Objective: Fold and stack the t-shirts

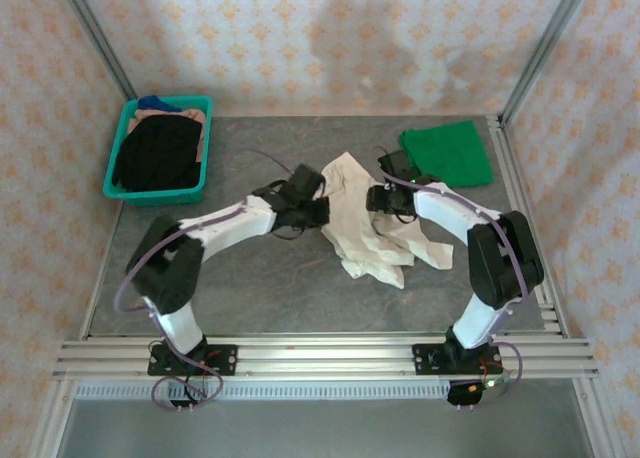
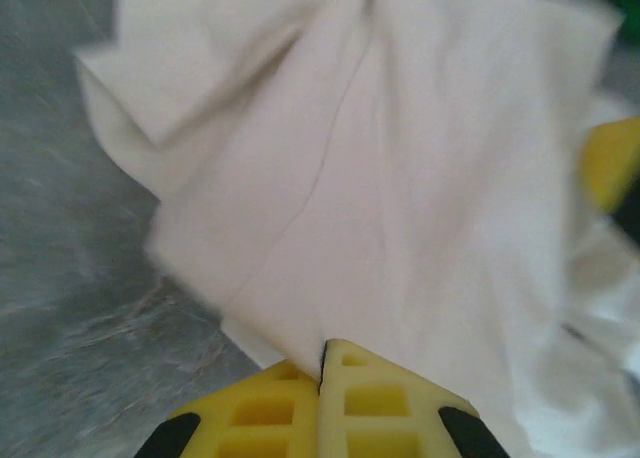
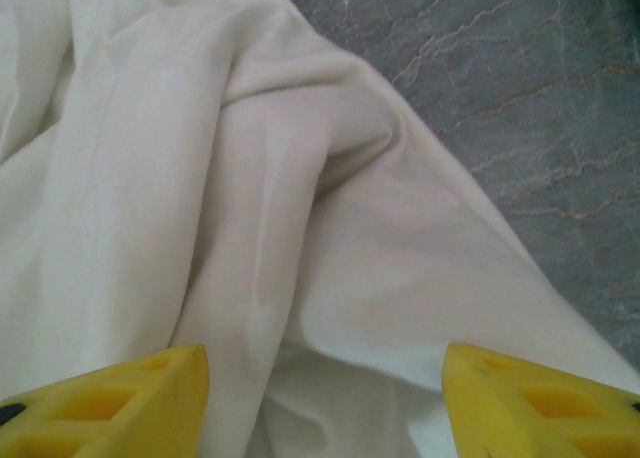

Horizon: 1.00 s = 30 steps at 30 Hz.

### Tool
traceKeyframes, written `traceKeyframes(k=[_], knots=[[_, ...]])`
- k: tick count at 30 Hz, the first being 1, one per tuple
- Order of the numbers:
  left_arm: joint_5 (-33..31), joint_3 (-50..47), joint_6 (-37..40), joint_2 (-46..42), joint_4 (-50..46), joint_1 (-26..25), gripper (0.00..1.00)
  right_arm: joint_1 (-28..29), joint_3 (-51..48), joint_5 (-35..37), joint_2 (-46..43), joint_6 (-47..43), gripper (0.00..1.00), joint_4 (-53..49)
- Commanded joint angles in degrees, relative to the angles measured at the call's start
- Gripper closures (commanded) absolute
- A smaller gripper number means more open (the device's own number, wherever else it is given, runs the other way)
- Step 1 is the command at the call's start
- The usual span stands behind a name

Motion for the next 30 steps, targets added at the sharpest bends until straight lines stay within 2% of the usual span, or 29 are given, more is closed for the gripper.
traceKeyframes(k=[1, 5, 10, 15, 18, 20, 21, 22, 25, 27, 30], knots=[[-3.37, -1.09, 3.47, -9.62, -5.47, 4.37, 1.00, -0.20, 2.66, 3.89, 0.92, -1.45, 0.36, -1.88], [-3.69, -2.21, 5.74, -15.74, -7.78, 8.38, 1.00, -0.14, 3.26, 2.05, 2.99, -1.08, 0.36, -0.67], [-3.06, 1.58, 10.27, -17.57, -12.86, 11.33, 1.00, -0.16, 7.57, -2.51, 8.74, 0.03, 0.36, 0.60], [-0.67, 2.25, 11.48, -18.86, -13.00, 15.32, 1.00, -0.18, 12.56, -4.46, 12.92, 0.58, 0.42, 0.91], [-0.18, 6.06, 12.72, -17.64, -14.97, 18.55, 1.00, -0.19, 15.92, -5.29, 14.67, -0.23, 0.58, -0.70], [-0.12, 9.81, 13.73, -15.57, -17.15, 20.28, 1.00, -0.19, 17.28, -5.82, 14.68, -0.80, 0.83, -1.96], [-0.61, 12.09, 14.14, -14.68, -17.70, 21.04, 1.00, -0.18, 17.34, -5.70, 14.10, -0.64, 0.91, -2.22], [-0.96, 14.74, 14.56, -13.40, -18.08, 21.68, 1.00, -0.20, 17.23, -5.77, 13.06, -0.61, 0.99, -2.16], [-0.04, 26.31, 16.39, -7.13, -18.86, 22.79, 1.00, -0.19, 15.51, -7.95, 8.72, 0.86, 1.00, -0.15], [4.03, 39.83, 17.32, -0.33, -21.89, 22.76, 1.00, 0.16, 14.09, -9.74, 5.25, 2.32, 1.00, 2.21], [11.95, 67.17, 18.17, 12.20, -31.90, 20.99, 1.00, 2.10, 11.27, -9.21, -1.18, 3.28, 1.00, 5.24]])
